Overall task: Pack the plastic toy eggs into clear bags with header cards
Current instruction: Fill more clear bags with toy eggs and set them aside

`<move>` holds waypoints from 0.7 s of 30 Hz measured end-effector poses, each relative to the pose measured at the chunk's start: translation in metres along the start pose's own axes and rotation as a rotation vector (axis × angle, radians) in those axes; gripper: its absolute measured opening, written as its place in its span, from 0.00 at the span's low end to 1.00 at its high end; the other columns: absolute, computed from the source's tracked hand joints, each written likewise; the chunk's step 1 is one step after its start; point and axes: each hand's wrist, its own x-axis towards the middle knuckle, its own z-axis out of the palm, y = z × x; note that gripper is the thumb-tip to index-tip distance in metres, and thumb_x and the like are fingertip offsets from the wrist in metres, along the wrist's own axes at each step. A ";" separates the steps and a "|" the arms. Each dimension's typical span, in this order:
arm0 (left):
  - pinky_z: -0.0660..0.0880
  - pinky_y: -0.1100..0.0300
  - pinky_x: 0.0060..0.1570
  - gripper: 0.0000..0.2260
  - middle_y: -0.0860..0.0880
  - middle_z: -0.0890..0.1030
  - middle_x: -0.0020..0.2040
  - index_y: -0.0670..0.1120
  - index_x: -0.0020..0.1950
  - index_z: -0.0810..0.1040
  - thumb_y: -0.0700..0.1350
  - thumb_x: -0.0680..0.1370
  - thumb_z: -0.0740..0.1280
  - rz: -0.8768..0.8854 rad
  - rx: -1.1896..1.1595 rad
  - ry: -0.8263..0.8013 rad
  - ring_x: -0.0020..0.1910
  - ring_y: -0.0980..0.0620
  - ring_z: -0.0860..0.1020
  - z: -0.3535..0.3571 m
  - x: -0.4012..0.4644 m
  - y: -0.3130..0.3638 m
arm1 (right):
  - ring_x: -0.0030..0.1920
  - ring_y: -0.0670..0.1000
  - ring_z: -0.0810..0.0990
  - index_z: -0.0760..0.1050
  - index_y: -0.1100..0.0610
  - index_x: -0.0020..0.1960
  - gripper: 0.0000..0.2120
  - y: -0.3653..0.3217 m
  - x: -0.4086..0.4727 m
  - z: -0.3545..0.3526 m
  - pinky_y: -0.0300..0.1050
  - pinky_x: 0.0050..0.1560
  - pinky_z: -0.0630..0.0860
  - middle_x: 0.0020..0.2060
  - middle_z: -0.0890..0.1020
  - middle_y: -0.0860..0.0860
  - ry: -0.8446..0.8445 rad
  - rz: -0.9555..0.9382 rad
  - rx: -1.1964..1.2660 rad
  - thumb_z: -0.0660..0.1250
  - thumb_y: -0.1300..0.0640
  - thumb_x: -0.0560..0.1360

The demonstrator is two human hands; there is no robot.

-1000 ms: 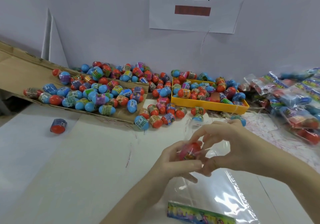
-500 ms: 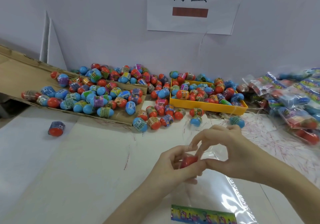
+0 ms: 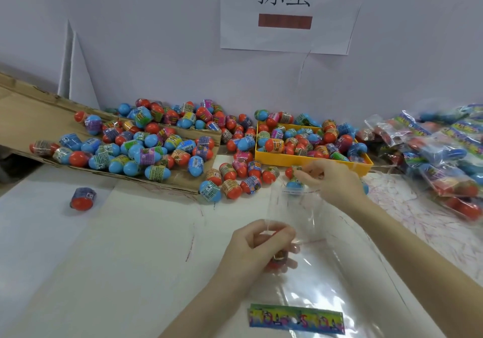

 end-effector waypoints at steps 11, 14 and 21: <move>0.77 0.65 0.30 0.03 0.45 0.85 0.38 0.43 0.46 0.79 0.41 0.73 0.69 0.054 -0.035 0.162 0.31 0.51 0.82 -0.002 0.003 0.001 | 0.46 0.46 0.74 0.73 0.54 0.61 0.21 0.009 0.005 0.012 0.40 0.45 0.74 0.46 0.76 0.47 -0.011 0.027 0.367 0.72 0.54 0.70; 0.77 0.65 0.30 0.03 0.46 0.85 0.38 0.44 0.46 0.79 0.41 0.73 0.69 0.052 -0.023 0.168 0.31 0.52 0.82 -0.001 0.003 0.000 | 0.49 0.48 0.76 0.74 0.51 0.58 0.18 0.009 -0.007 -0.005 0.36 0.45 0.74 0.51 0.77 0.49 0.032 -0.055 0.538 0.72 0.57 0.69; 0.76 0.66 0.29 0.06 0.43 0.83 0.41 0.44 0.47 0.81 0.40 0.71 0.71 0.115 0.062 0.205 0.32 0.50 0.82 0.003 0.003 -0.002 | 0.45 0.45 0.83 0.77 0.49 0.46 0.20 -0.029 -0.061 -0.068 0.34 0.41 0.78 0.43 0.83 0.42 -0.131 -0.391 0.998 0.72 0.49 0.55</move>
